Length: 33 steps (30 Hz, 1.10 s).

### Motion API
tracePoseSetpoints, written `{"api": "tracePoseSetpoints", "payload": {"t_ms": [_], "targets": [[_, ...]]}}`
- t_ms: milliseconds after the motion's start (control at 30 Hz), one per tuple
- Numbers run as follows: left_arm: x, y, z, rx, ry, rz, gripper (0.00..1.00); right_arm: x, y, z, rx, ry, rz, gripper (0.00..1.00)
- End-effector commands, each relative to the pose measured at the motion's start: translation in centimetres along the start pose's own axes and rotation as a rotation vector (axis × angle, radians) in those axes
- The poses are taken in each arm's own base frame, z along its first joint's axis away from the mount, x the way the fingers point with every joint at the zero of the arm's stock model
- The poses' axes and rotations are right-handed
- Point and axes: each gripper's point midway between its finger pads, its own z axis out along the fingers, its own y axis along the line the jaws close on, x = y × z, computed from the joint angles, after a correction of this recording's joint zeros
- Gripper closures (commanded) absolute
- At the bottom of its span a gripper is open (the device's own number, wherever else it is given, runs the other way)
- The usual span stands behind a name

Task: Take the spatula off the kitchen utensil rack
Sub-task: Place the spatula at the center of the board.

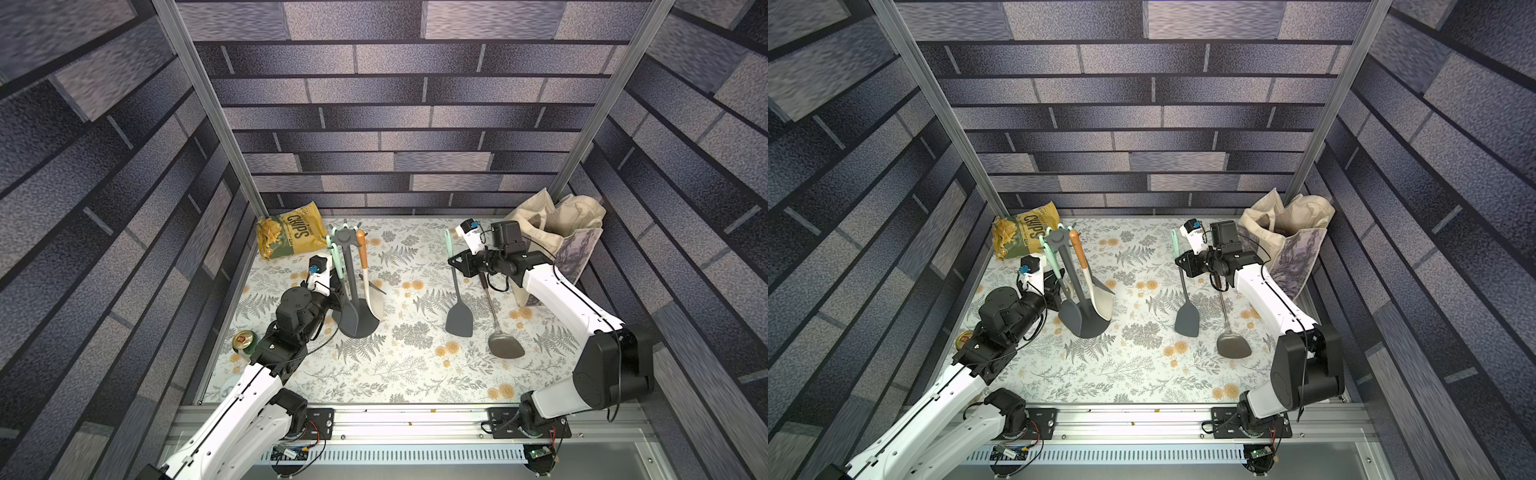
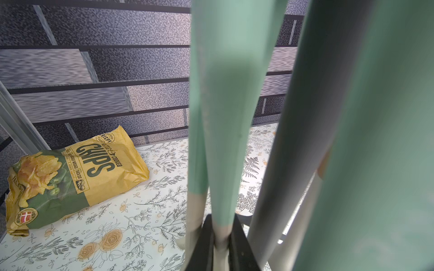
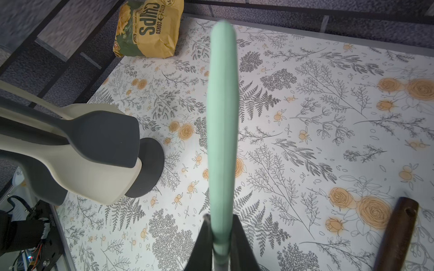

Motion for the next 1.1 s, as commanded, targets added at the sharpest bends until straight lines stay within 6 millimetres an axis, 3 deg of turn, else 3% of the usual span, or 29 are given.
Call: {"api": "tracePoseSetpoints", "payload": {"t_ms": [0,767,1067], "targets": [[-1.0,0.5,-0.1,-0.025,-0.014,0.008,0.90,1.5,-1.0,0.8,-0.004,0.055,0.038,1.00],[-0.6,0.6,-0.3,-0.030,-0.008,0.009,0.89,6.0,-6.6,7.0,-0.051,0.125,0.283,1.00],[-0.6,0.6,-0.2,-0.030,-0.007,0.008,0.89,6.6,-7.8,8.2,-0.045,0.160,0.394,1.00]]}}
